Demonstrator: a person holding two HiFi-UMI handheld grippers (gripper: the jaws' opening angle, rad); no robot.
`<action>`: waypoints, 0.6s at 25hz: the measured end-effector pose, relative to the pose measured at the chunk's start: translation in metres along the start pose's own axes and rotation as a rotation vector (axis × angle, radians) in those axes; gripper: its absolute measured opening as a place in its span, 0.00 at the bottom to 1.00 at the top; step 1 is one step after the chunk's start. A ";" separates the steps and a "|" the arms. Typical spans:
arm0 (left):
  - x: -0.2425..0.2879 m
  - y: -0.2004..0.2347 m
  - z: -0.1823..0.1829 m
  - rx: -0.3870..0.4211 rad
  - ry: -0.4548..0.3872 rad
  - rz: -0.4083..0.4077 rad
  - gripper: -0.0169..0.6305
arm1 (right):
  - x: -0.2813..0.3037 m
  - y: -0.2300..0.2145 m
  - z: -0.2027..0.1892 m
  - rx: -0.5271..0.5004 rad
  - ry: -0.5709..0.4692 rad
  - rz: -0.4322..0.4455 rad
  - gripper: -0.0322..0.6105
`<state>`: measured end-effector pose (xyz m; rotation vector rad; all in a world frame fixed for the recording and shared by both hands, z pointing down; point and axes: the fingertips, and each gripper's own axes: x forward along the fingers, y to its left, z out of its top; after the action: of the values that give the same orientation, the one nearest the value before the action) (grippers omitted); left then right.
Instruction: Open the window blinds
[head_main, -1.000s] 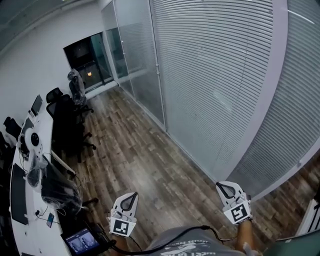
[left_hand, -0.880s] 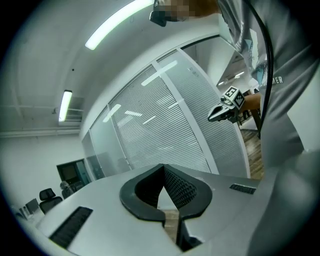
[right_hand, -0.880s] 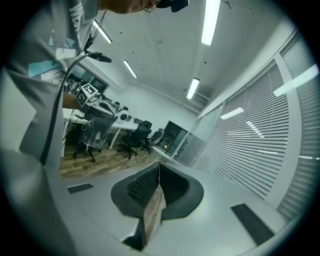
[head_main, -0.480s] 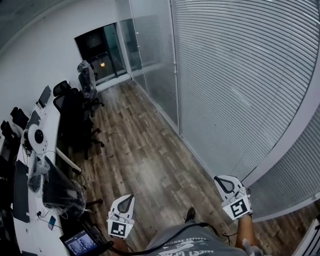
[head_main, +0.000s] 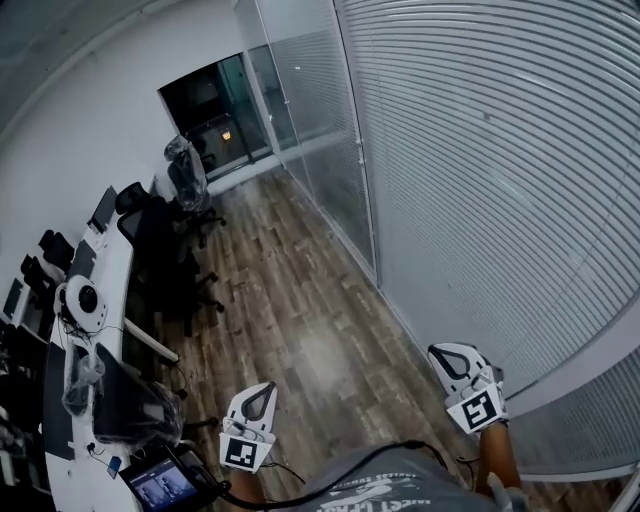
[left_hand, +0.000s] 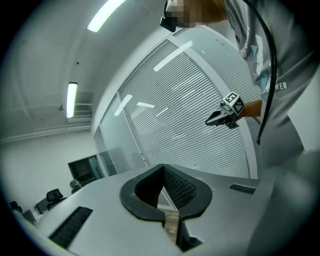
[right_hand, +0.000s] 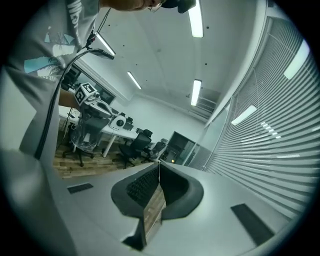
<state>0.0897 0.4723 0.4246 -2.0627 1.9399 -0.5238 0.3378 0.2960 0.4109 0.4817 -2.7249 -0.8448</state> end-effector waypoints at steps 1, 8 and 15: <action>0.016 -0.002 0.001 0.015 0.000 -0.014 0.03 | 0.005 -0.009 -0.007 0.007 -0.001 0.000 0.05; 0.098 0.003 -0.002 0.034 0.025 -0.063 0.03 | 0.031 -0.046 -0.067 0.089 0.027 -0.008 0.05; 0.184 0.043 -0.024 0.047 -0.014 -0.129 0.03 | 0.079 -0.093 -0.094 0.097 0.085 -0.074 0.05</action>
<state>0.0488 0.2875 0.4426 -2.1661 1.7783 -0.5743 0.3180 0.1467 0.4428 0.6265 -2.6936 -0.6953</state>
